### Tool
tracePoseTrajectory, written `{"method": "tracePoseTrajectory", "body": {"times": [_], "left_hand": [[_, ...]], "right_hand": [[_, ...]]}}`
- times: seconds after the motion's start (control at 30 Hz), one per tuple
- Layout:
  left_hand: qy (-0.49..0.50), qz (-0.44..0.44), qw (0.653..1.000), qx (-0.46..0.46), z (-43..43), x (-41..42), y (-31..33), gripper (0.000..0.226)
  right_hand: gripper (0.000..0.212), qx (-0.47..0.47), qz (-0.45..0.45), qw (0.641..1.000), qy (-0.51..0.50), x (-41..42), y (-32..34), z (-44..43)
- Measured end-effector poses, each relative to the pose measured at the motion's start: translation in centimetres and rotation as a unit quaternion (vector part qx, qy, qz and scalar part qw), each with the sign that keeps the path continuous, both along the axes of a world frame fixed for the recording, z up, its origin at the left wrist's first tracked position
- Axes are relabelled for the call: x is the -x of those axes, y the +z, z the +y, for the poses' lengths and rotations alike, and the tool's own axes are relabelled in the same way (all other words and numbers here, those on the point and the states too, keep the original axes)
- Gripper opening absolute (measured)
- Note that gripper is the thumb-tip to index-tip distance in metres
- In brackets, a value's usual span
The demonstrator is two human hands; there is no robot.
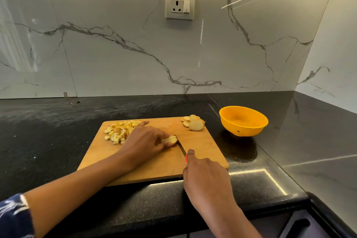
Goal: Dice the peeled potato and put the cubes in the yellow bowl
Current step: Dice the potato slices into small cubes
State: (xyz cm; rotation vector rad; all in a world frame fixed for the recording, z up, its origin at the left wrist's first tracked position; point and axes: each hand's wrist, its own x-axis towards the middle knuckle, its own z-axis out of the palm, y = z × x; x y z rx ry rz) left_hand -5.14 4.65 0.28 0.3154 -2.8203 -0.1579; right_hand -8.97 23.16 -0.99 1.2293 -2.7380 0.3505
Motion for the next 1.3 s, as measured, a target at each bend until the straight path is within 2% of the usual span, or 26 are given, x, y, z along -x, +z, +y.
{"method": "tracePoseTrajectory", "body": {"times": [0.23, 0.37, 0.5, 0.7, 0.93, 1.1, 1.3], "left_hand": [[0.006, 0.02, 1.0, 0.001, -1.0, -1.6, -0.2, 0.043], [0.019, 0.021, 1.0, 0.01, -1.2, -2.6, -0.5, 0.048], [0.049, 0.021, 0.998, -0.017, -1.3, -2.5, -0.4, 0.052], [0.018, 0.05, 0.998, -0.04, -1.1, -2.5, -0.5, 0.042], [0.028, 0.061, 0.996, -0.064, -0.9, -2.6, -0.4, 0.056], [0.042, 0.041, 0.997, -0.049, -0.6, -2.3, -0.2, 0.054], [0.044, 0.056, 0.994, -0.084, -0.4, -2.7, 0.3, 0.051]], "right_hand": [[0.055, 0.009, 0.004, 0.999, 0.034, -1.4, -0.2, -1.0], [0.055, 0.009, -0.003, 1.0, 0.014, -0.8, 0.0, -1.0], [0.054, -0.001, 0.0, 1.0, 0.018, -1.1, -0.3, -1.1], [0.051, 0.029, 0.006, 0.999, 0.012, -0.3, 0.1, -0.9], [0.05, 0.031, 0.017, 0.999, 0.006, 0.2, 0.5, -0.6], [0.05, 0.018, 0.007, 0.999, 0.027, -0.3, 0.3, -0.7], [0.05, 0.02, 0.009, 0.999, 0.025, -0.1, 0.0, -0.8]]}}
